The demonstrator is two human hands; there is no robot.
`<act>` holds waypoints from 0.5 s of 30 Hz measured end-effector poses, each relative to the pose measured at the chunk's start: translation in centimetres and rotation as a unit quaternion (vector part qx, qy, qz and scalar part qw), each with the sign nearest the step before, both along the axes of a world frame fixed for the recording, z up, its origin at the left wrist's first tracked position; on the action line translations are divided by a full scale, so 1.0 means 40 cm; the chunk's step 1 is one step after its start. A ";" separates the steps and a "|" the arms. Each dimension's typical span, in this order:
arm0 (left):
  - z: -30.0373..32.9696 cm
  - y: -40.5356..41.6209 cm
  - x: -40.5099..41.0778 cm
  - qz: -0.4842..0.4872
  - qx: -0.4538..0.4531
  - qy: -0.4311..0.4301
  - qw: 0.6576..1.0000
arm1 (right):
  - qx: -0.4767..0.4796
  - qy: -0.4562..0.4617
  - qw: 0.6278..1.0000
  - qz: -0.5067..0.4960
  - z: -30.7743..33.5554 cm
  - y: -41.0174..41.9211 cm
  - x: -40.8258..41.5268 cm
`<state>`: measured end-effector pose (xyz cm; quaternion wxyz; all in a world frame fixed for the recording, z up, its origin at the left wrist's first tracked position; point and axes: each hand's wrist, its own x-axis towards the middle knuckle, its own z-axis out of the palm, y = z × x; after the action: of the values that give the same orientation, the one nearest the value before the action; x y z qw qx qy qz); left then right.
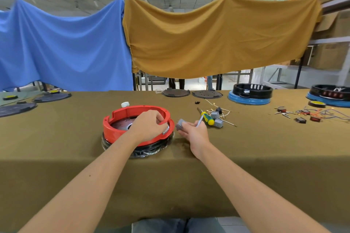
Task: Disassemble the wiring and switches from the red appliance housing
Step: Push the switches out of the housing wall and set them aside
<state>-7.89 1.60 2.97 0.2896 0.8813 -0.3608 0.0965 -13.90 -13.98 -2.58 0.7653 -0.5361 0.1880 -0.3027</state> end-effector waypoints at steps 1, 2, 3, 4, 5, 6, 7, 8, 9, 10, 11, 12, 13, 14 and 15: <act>0.000 0.004 0.004 -0.013 0.007 -0.003 1.000 | -0.022 0.006 1.000 -0.004 -0.001 -0.005 -0.001; 0.002 0.010 0.008 -0.029 0.015 -0.006 0.999 | -0.052 0.011 0.998 -0.015 -0.003 -0.012 -0.005; 0.007 0.017 0.012 -0.049 0.023 -0.004 0.999 | -0.088 0.017 0.995 -0.031 -0.003 -0.023 -0.011; 0.013 0.026 0.017 -0.069 0.033 -0.001 0.997 | -0.121 0.022 0.991 -0.049 -0.002 -0.037 -0.019; 0.020 0.034 0.020 -0.088 0.046 0.000 0.995 | -0.146 0.032 0.986 -0.070 0.000 -0.054 -0.027; 0.027 0.041 0.023 -0.102 0.063 -0.003 0.993 | -0.161 0.045 0.981 -0.096 0.005 -0.074 -0.036; 0.032 0.046 0.028 -0.108 0.076 -0.011 0.991 | -0.166 0.063 0.976 -0.126 0.011 -0.099 -0.045; 0.032 0.045 0.031 -0.106 0.082 -0.021 0.991 | -0.163 0.077 0.970 -0.160 0.018 -0.125 -0.055; 0.028 0.043 0.031 -0.096 0.081 -0.033 0.992 | -0.155 0.088 0.965 -0.194 0.025 -0.152 -0.067; 0.023 0.045 0.029 -0.082 0.076 -0.044 0.993 | -0.148 0.099 0.958 -0.224 0.032 -0.174 -0.076; 0.002 0.035 0.029 -0.068 0.059 -0.058 0.994 | -0.146 0.113 0.950 -0.251 0.033 -0.206 -0.084; -0.019 0.030 0.027 -0.046 0.038 -0.085 0.995 | -0.138 0.126 0.946 -0.265 0.033 -0.232 -0.089; -0.042 0.029 0.021 -0.022 0.012 -0.117 0.993 | -0.124 0.134 0.945 -0.271 0.033 -0.254 -0.095; -0.068 0.028 0.013 0.002 -0.020 -0.149 0.989 | -0.109 0.141 0.946 -0.272 0.032 -0.271 -0.100; -0.091 0.028 0.005 0.021 -0.046 -0.180 0.982 | -0.096 0.144 0.946 -0.273 0.028 -0.285 -0.101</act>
<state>-7.68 2.72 -0.67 0.2582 0.8424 -0.3837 0.2765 -17.93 -25.38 -1.46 0.5630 -0.5727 0.4056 -0.4366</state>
